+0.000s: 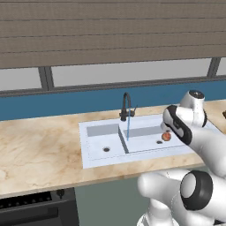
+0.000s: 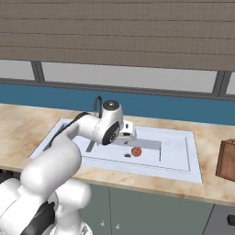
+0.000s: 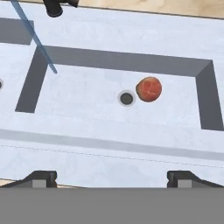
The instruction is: Pick the peach from the sink and place it on the cutting board to airdry. Then turn off the sink faucet.
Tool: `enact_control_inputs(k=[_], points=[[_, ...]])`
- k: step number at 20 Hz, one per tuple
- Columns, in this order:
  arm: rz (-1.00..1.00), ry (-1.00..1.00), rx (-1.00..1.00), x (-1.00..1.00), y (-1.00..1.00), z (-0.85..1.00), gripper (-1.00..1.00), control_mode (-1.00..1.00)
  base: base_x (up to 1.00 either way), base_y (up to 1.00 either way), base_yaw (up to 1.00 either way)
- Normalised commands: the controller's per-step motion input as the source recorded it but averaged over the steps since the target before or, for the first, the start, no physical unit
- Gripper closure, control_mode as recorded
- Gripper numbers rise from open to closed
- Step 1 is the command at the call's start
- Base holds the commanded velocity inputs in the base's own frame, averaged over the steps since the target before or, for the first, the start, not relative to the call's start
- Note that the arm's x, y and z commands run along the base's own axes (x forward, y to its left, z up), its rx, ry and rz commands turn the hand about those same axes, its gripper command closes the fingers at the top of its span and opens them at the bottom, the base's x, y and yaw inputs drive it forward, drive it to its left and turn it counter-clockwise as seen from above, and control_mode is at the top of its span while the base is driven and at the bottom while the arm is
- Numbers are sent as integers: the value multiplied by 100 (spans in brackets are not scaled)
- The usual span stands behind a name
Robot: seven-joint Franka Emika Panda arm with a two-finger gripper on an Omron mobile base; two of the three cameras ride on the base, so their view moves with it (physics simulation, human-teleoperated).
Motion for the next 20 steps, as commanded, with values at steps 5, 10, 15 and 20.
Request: enact_control_inputs(k=[5, 10, 15, 20], points=[[-3, 0, 0, 16, -17, -6, -100, -100, 0, 0, 0], [-2, 2, 2, 11, -12, -6, -100, -100, 0, 0, 0], [0, 0, 0, 2, -2, -17, -100, -100, 0, 0, 0], [0, 0, 0, 2, 0, -29, -100, -100, 0, 0, 0]])
